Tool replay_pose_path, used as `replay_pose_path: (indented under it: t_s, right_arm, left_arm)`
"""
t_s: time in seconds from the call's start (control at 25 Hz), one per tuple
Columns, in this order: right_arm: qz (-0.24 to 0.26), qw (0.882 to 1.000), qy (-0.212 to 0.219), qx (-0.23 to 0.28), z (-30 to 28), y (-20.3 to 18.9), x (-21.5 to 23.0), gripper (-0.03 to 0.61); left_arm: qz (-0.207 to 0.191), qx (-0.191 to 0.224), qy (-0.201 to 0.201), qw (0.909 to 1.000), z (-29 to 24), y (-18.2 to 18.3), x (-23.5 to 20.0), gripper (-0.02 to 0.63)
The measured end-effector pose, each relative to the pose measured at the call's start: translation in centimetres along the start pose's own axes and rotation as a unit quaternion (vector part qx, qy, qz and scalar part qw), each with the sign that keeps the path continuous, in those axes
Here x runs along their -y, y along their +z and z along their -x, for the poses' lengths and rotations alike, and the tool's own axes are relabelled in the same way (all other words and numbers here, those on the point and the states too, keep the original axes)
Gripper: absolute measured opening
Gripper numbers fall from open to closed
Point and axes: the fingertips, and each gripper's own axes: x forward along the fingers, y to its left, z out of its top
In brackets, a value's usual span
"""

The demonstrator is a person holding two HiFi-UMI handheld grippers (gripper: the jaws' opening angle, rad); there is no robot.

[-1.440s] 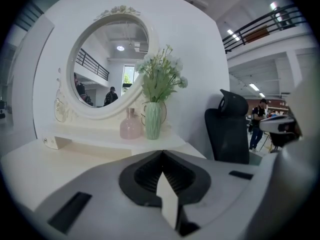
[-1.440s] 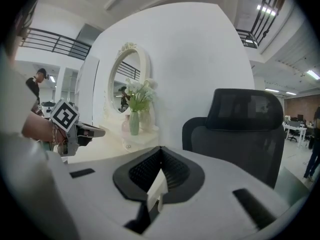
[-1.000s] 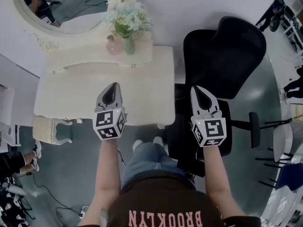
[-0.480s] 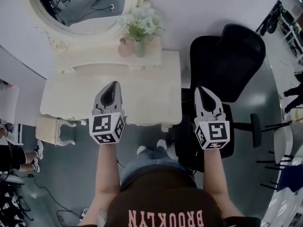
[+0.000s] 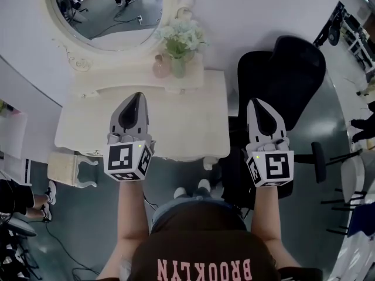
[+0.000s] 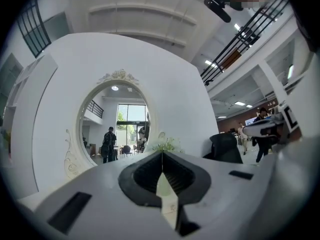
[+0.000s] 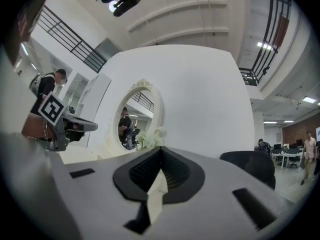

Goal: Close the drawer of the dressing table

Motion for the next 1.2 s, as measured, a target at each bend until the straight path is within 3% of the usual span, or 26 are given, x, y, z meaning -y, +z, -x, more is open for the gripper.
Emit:
replay_pose_path:
  t_s: [0.52,1.2]
  right_arm:
    - [0.004,0.999,-0.012,0.036,0.2,2.9,-0.2,-0.002]
    - [0.010,0.999,-0.015,0.048,0.2,3.2,-1.2,-0.002]
  left_arm:
    - [-0.015,0.048,-0.007,0.9987,0.6,3.7,0.3,0.005]
    - [-0.024,0.062,-0.014,0.9977,1.1,3.6,0.2,0.005]
